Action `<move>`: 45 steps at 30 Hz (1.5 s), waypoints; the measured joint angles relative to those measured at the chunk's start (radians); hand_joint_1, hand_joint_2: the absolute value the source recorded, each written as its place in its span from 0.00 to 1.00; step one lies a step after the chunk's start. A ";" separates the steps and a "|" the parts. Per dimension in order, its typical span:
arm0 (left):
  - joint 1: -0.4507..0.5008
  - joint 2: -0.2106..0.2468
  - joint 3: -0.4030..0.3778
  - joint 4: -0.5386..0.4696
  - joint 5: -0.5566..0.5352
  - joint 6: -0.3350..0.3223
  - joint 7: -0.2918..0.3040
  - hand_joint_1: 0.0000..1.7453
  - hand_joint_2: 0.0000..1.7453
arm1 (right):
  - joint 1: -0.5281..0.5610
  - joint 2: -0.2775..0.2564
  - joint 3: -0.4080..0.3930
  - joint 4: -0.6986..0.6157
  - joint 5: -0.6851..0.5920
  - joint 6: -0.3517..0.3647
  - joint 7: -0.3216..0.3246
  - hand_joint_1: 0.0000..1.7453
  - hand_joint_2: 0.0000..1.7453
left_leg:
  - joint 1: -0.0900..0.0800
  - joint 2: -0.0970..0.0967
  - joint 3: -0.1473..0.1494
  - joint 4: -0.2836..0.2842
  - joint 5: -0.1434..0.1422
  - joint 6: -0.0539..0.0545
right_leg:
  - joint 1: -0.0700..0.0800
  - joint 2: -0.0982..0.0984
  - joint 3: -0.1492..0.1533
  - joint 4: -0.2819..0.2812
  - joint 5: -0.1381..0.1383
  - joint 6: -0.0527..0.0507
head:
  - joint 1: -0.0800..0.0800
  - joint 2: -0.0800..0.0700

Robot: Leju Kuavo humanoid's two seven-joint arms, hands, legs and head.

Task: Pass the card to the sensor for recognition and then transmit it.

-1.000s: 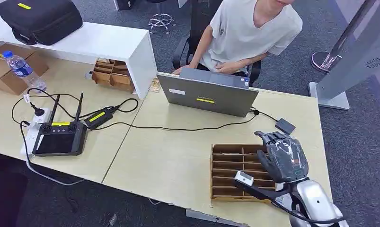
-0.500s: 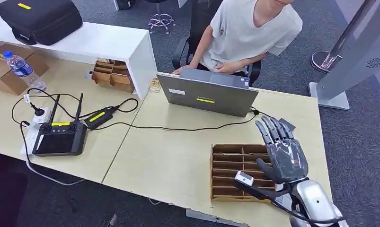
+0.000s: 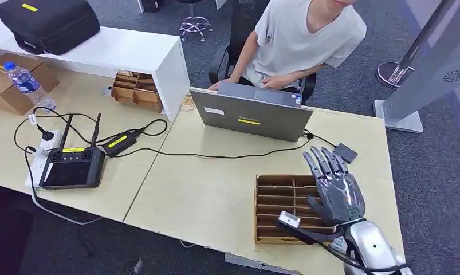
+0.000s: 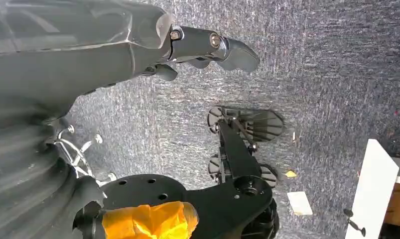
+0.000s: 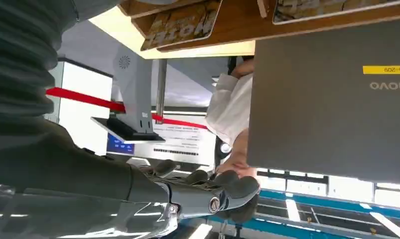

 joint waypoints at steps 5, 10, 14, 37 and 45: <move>0.000 0.000 0.000 0.000 -0.002 0.000 0.000 0.00 1.00 | 0.000 0.005 0.003 0.013 0.003 -0.003 0.001 0.00 1.00 | 0.000 0.000 0.000 0.000 0.000 0.000 | 0.000 0.000 0.000 0.000 0.000 0.000 | 0.000 0.000; 0.000 0.000 0.000 0.000 -0.004 -0.001 0.005 0.00 1.00 | 0.001 0.016 0.004 0.019 0.015 -0.024 0.005 0.00 1.00 | 0.000 0.000 0.000 0.000 0.000 0.000 | 0.000 0.000 0.000 0.000 0.000 0.000 | 0.000 0.000; -0.001 -0.003 0.000 0.000 -0.009 -0.002 0.010 0.00 1.00 | 0.006 0.033 0.004 0.019 0.038 -0.050 0.011 0.00 1.00 | 0.000 0.000 0.000 0.000 0.000 0.000 | 0.000 0.000 0.000 0.000 0.000 0.000 | 0.000 0.000; -0.001 -0.004 0.000 0.000 -0.021 -0.002 0.012 0.00 1.00 | -0.001 0.066 0.010 0.059 0.064 -0.044 0.009 0.00 1.00 | 0.000 0.000 0.000 0.000 0.000 0.000 | 0.000 0.000 0.000 0.000 0.000 0.000 | 0.000 0.000; -0.001 -0.004 0.000 0.000 -0.024 -0.003 0.015 0.00 1.00 | -0.035 0.066 0.013 0.087 0.071 -0.027 0.009 0.00 1.00 | 0.000 0.000 0.000 0.000 0.000 0.000 | 0.000 0.000 0.000 0.000 0.000 0.000 | 0.000 0.000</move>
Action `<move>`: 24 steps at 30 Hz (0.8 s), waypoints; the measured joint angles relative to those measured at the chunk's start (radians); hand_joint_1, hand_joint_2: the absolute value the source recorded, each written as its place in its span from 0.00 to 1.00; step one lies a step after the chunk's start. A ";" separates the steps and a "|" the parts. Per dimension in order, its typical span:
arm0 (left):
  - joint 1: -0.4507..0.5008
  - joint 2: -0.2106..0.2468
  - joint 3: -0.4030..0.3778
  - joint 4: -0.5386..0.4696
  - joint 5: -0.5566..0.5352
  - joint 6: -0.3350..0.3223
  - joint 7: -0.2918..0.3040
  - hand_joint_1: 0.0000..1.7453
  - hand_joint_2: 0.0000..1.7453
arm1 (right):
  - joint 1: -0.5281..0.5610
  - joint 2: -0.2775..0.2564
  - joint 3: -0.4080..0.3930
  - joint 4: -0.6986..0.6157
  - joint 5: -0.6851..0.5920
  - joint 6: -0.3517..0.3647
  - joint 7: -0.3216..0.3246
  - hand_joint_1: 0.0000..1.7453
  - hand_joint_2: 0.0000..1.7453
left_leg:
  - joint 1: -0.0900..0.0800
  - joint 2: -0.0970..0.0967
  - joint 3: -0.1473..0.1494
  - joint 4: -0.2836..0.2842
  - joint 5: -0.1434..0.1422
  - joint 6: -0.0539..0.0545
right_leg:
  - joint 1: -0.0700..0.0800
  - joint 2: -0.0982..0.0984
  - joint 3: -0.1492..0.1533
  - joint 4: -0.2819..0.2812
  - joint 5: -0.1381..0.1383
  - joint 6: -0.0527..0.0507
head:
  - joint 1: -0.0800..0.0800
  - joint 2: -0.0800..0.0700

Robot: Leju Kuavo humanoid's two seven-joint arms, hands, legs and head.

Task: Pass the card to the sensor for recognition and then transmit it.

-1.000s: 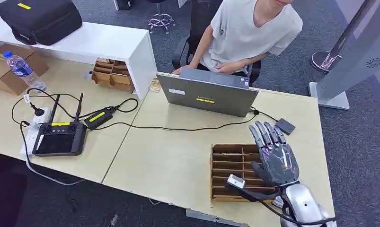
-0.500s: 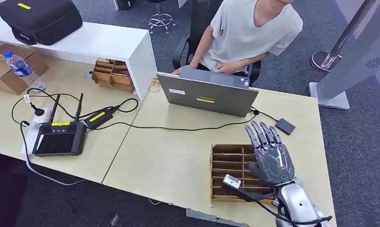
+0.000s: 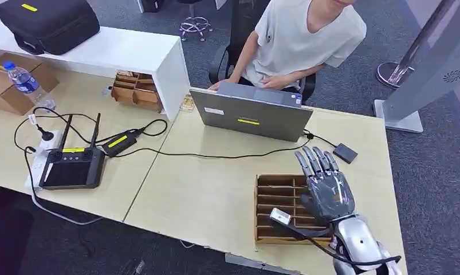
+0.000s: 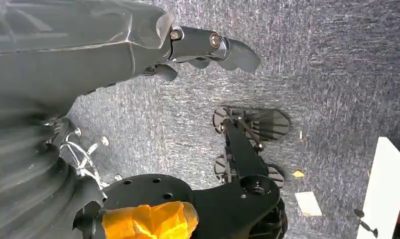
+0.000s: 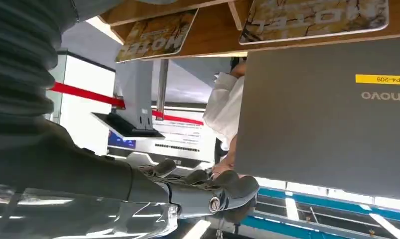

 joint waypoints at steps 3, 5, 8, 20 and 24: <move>0.000 0.000 0.000 0.000 -0.001 0.000 0.002 0.00 1.00 | -0.016 0.000 0.003 0.009 0.003 0.008 0.000 0.00 1.00 | 0.000 0.000 0.000 0.000 0.000 0.000 | 0.000 0.000 0.000 0.000 0.000 0.000 | 0.000 0.000; 0.000 0.000 0.000 0.000 -0.003 0.000 0.003 0.00 1.00 | -0.027 0.000 0.004 0.015 0.004 0.011 0.003 0.00 1.00 | 0.000 0.000 0.000 0.000 0.000 0.000 | 0.000 0.000 0.000 0.000 0.000 0.000 | 0.000 0.000; 0.000 0.000 0.000 0.000 -0.003 0.000 0.003 0.00 1.00 | -0.037 0.000 0.005 0.022 0.005 0.013 0.003 0.00 1.00 | 0.000 0.000 0.000 0.000 0.000 0.000 | 0.000 0.000 0.000 0.000 0.000 0.000 | 0.000 0.000; -0.001 0.000 0.000 0.000 -0.003 0.000 0.003 0.00 1.00 | -0.047 0.000 0.013 0.039 -0.018 0.020 -0.008 1.00 1.00 | 0.000 0.000 0.000 0.000 0.000 0.000 | 0.000 0.000 0.000 0.000 0.000 0.000 | 0.000 0.000; -0.001 0.000 0.002 0.000 -0.002 0.000 0.003 0.00 1.00 | -0.047 0.000 0.014 0.038 -0.027 0.018 -0.009 1.00 1.00 | 0.000 0.000 0.000 0.000 0.000 0.000 | 0.000 0.000 0.000 0.000 0.000 0.000 | 0.000 0.000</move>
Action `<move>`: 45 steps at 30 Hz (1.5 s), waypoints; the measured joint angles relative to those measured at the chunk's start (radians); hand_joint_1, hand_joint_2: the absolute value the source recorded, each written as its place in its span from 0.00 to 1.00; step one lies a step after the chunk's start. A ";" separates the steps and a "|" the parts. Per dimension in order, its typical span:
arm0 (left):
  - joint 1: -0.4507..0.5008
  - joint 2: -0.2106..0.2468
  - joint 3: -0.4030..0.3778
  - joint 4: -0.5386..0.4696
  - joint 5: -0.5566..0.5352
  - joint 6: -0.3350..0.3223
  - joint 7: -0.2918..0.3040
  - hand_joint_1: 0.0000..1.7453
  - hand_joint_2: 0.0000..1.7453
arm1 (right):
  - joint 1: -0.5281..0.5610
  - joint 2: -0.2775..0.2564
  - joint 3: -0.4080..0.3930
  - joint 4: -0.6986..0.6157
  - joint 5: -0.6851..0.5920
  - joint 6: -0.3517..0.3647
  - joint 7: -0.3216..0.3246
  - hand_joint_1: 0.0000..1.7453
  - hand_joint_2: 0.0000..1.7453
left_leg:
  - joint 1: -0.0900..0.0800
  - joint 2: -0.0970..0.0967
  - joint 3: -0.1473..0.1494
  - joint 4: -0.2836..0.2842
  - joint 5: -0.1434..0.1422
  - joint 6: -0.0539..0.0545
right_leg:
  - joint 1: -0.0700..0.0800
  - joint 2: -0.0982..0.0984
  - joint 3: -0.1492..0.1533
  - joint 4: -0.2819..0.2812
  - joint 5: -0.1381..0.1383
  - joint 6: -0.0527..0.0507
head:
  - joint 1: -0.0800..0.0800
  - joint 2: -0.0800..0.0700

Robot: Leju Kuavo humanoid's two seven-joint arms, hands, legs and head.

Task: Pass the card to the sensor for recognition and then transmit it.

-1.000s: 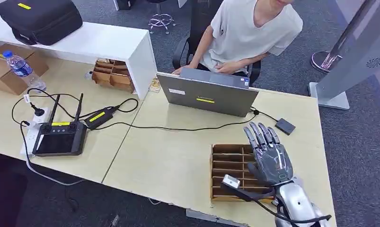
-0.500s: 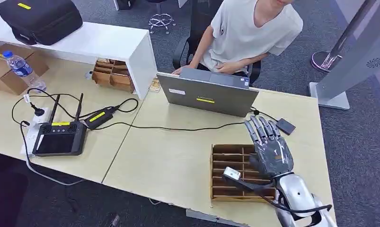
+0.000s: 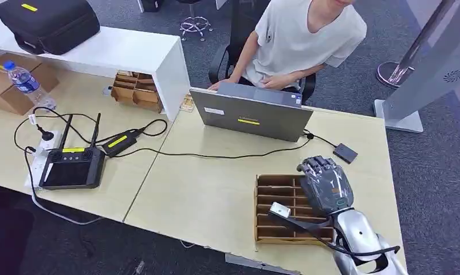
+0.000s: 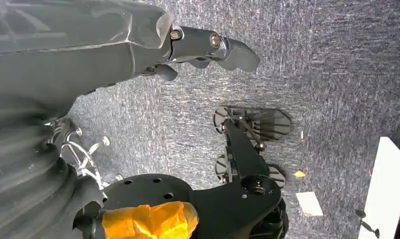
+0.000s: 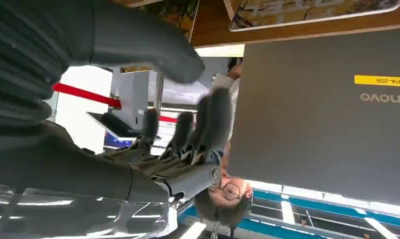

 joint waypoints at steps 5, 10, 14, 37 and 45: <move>0.000 0.000 0.002 0.000 0.001 0.000 0.000 0.00 1.00 | 0.000 0.000 0.000 -0.001 -0.009 -0.001 -0.002 1.00 1.00 | 0.000 0.000 0.000 0.000 0.000 0.000 | 0.000 0.000 0.000 0.000 0.000 0.000 | 0.000 0.000; 0.000 0.000 0.007 0.000 0.002 0.000 0.000 0.00 1.00 | 0.000 -0.003 0.001 -0.007 -0.012 0.000 -0.003 1.00 1.00 | 0.000 0.000 0.000 0.000 0.000 0.000 | 0.000 0.000 0.000 0.000 0.000 0.000 | 0.000 0.000; 0.000 0.000 0.010 0.000 0.002 0.000 0.000 0.00 1.00 | 0.000 -0.005 0.002 -0.008 -0.012 0.000 -0.006 1.00 1.00 | 0.000 0.000 0.000 0.000 0.000 0.000 | 0.000 0.000 0.000 0.000 0.000 0.000 | 0.000 0.000; 0.000 0.000 0.025 0.000 0.005 0.003 0.000 0.00 1.00 | 0.047 -0.057 -0.006 -0.212 -0.046 -0.018 -0.024 0.00 1.00 | 0.000 0.000 0.000 0.000 0.000 0.000 | 0.000 0.000 0.000 0.000 0.000 0.000 | 0.000 0.000; 0.000 0.000 0.025 0.000 0.002 0.002 0.000 0.00 1.00 | 0.049 -0.060 -0.006 -0.185 -0.041 -0.007 -0.022 0.00 1.00 | 0.000 0.000 0.000 0.000 0.000 0.000 | 0.000 0.000 0.000 0.000 0.000 0.000 | 0.000 0.000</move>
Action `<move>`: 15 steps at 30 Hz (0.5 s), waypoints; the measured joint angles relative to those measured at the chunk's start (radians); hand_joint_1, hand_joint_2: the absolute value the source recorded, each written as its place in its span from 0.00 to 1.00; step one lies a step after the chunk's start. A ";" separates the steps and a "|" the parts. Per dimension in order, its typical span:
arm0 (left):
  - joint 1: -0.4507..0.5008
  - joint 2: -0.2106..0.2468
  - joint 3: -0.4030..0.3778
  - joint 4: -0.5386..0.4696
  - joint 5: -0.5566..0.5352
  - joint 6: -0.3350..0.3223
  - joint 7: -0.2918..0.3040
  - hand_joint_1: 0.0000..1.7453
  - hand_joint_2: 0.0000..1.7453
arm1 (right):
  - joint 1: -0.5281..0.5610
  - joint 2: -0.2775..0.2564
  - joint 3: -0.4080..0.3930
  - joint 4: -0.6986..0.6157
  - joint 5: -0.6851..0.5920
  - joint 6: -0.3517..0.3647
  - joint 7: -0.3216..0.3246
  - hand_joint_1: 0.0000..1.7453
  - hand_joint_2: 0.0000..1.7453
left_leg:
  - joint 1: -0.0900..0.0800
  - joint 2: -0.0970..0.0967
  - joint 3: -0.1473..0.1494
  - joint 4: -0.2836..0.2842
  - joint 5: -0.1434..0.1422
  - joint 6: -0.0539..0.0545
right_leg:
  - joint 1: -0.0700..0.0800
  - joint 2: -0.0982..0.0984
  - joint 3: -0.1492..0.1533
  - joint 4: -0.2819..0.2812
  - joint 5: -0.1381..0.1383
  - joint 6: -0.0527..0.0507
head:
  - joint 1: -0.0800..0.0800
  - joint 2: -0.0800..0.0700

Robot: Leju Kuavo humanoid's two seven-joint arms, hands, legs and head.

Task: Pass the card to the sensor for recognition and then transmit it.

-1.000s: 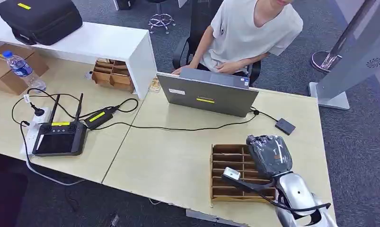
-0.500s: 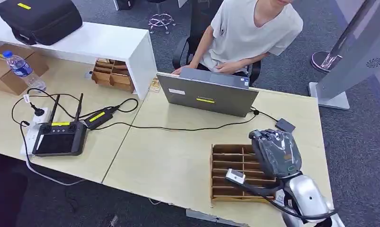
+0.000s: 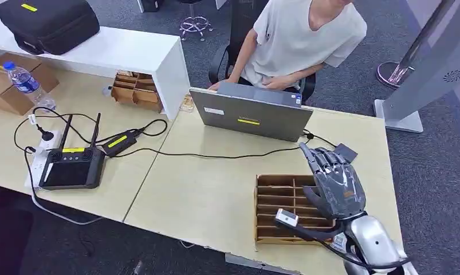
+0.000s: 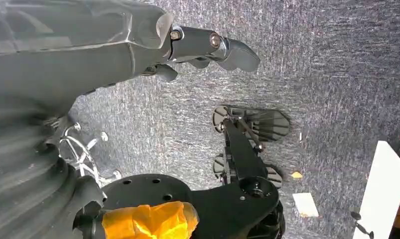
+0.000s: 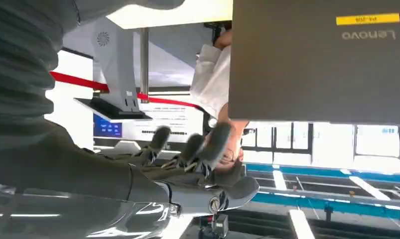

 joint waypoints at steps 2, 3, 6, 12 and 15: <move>0.000 0.000 0.000 0.000 0.000 0.000 0.000 0.00 1.00 | 0.000 0.000 0.000 0.009 0.002 0.002 0.003 0.00 1.00 | 0.000 0.000 0.000 0.000 0.000 0.000 | 0.000 0.000 0.000 0.000 0.000 0.000 | 0.000 0.000; 0.000 0.000 0.000 0.000 -0.001 0.000 0.000 0.00 1.00 | -0.001 0.000 0.000 0.020 0.004 0.004 0.007 0.00 1.00 | 0.000 0.000 0.000 0.000 0.000 0.000 | 0.000 0.000 0.000 0.000 0.000 0.000 | 0.000 0.000; 0.000 0.000 0.000 0.000 -0.003 0.000 0.000 0.00 1.00 | -0.002 0.000 0.000 0.049 0.011 0.005 0.014 0.00 1.00 | 0.000 0.000 0.000 0.000 0.000 0.000 | 0.000 0.000 0.000 0.000 0.000 0.000 | 0.000 0.000; -0.001 0.000 0.001 0.000 -0.006 0.000 0.000 0.00 1.00 | -0.005 0.000 -0.013 0.109 0.027 0.002 0.032 0.00 1.00 | 0.000 0.000 0.000 0.000 0.000 0.000 | 0.000 0.000 0.000 0.000 0.000 0.000 | 0.000 0.000; -0.001 0.000 0.001 0.000 -0.006 0.000 0.000 0.00 1.00 | -0.009 0.000 -0.025 0.132 0.032 0.001 0.034 0.00 1.00 | 0.000 0.000 0.000 0.000 0.000 0.000 | 0.000 0.000 0.000 0.000 0.000 0.000 | 0.000 0.000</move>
